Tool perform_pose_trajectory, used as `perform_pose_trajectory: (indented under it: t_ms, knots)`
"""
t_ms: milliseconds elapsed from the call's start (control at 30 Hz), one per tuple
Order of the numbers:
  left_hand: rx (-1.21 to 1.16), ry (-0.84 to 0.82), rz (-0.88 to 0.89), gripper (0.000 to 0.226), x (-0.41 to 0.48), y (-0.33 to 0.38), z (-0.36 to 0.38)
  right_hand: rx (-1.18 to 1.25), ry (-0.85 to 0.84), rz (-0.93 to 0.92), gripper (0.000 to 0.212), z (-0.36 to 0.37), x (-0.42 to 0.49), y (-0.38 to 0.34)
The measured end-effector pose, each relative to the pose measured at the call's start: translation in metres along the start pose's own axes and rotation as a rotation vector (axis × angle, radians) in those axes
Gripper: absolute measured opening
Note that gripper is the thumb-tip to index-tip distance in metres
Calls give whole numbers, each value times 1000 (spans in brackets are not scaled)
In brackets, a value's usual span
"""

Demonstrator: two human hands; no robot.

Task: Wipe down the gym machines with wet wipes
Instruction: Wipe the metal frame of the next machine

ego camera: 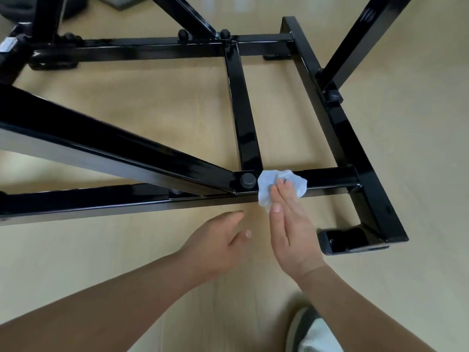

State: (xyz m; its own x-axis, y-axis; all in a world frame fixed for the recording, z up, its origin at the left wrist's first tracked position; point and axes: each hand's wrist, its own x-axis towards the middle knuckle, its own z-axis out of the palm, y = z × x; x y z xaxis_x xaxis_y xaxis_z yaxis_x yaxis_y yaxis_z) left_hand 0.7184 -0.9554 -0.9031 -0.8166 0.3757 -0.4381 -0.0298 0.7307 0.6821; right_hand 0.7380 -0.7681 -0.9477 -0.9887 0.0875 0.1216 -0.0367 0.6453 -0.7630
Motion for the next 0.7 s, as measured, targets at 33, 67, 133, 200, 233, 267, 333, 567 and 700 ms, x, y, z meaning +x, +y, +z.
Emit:
perform_pose_trajectory:
  t_ms: [33, 67, 133, 200, 233, 267, 333, 567, 700]
  knots:
    - [-188, 14, -45, 33, 2, 4, 3, 78, -8, 11, 56, 2, -6, -9]
    - [-366, 25, -89, 23, 4, 10, 5, 165, -33, 31, 55, 7, -14, -19]
    - [-612, 32, -178, 25, 9, 19, 6, 373, -69, 121, 56, 16, -29, -33]
    - [-745, 52, -252, 28, 12, 25, 8, 553, -61, 223, 52, 17, -33, -40]
    - [-781, 83, -275, 23, 12, 25, 8, 600, -67, 238, 50, 13, -31, -42]
    - [-803, 119, -300, 17, 12, 25, 8, 623, -89, 236, 51, 8, -29, -44]
    - [-841, 142, -353, 17, 10, 23, 6, 626, -148, 214, 57, -1, -24, -49]
    - [-938, 245, -699, 10, -3, 5, -15, 28, 48, 95, 34, -8, 11, -53]
    - [-1023, 429, -851, 23, 2, -6, -11, -181, -188, -58, 63, 7, 39, -47]
